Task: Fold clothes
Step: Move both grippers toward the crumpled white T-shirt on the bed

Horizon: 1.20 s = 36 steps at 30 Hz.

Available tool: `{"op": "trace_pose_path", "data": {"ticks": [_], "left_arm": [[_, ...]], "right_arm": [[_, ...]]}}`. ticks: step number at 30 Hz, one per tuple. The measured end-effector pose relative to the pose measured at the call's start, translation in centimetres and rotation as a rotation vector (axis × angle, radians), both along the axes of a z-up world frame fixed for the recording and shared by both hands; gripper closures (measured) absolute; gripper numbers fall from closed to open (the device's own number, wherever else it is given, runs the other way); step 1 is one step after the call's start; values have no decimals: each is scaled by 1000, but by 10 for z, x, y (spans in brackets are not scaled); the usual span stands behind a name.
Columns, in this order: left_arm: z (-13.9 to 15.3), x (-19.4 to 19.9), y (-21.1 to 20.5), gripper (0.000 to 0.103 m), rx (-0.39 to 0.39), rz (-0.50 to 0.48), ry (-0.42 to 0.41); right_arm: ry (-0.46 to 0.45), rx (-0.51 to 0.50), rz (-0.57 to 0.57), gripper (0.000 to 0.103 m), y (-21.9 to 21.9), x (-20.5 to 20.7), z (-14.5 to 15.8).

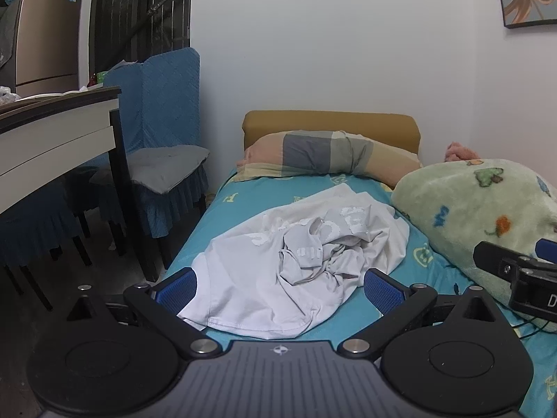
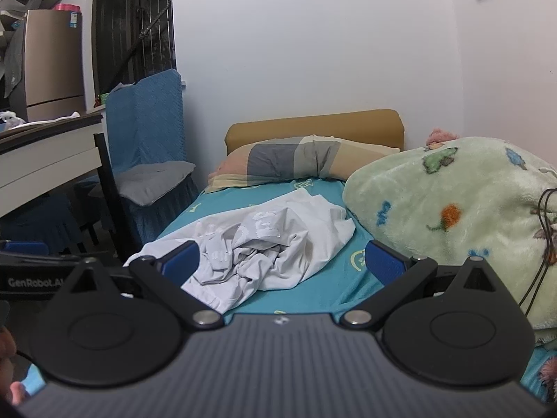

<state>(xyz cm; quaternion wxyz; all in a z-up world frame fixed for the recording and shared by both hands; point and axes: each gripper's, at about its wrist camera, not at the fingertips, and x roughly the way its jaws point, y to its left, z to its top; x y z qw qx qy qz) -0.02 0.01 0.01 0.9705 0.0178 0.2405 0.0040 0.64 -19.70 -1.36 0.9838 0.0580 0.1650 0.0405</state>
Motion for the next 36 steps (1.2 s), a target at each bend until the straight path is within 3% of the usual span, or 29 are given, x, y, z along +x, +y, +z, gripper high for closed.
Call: {"op": "trace_pose_path", "data": {"ticks": [11, 22, 28, 36], "left_arm": [[-4, 0, -1, 0, 7, -2, 24], [-16, 2, 0, 0, -17, -19, 46], [-17, 3, -3, 0, -12, -53, 19], [-40, 51, -25, 0, 100, -161, 131]], "right_arm": [[-27, -22, -9, 0, -2, 3, -2], [-83, 85, -38, 0, -23, 9, -3], [-98, 89, -54, 0, -35, 12, -4], [-37, 81, -81, 0, -45, 21, -12]]}}
